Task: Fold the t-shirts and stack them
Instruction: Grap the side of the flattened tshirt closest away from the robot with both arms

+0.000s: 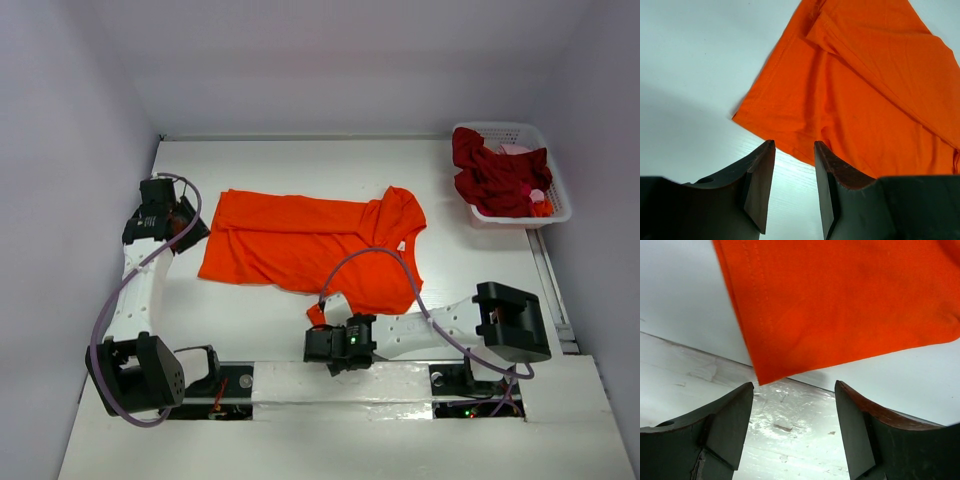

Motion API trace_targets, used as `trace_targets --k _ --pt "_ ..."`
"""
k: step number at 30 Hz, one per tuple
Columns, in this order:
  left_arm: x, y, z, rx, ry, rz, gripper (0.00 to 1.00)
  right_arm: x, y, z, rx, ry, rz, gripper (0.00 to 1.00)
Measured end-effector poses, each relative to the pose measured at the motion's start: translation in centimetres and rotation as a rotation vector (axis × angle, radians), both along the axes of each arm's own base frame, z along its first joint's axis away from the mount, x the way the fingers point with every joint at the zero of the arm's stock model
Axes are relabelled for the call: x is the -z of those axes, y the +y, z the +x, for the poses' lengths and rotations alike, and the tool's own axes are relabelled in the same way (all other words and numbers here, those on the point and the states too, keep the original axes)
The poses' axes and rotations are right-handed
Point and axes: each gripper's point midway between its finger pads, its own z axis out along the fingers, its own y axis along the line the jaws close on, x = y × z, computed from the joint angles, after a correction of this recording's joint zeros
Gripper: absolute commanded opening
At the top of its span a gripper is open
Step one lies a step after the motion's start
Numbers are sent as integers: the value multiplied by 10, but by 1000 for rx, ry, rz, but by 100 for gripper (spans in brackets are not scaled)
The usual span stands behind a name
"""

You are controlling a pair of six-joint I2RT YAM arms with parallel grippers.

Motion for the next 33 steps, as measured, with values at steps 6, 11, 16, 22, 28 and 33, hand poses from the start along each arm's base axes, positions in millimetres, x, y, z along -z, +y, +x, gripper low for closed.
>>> trace_targets --k 6,11,16,22,28,33 --pt "-1 0 1 0 -4 1 34 -4 8 -2 -36 -3 17 71" --pt "-2 0 1 -1 -4 1 34 -5 16 -5 -64 5 40 71" --pt "-4 0 2 -1 -11 1 34 4 22 -7 -86 20 33 71" --pt "-5 0 3 -1 -12 2 34 9 26 -9 -101 29 32 68" --pt "-5 0 3 -1 -12 2 35 9 27 -9 -101 29 32 65" --pt "-5 0 3 0 -12 1 35 10 29 -9 -91 35 42 61"
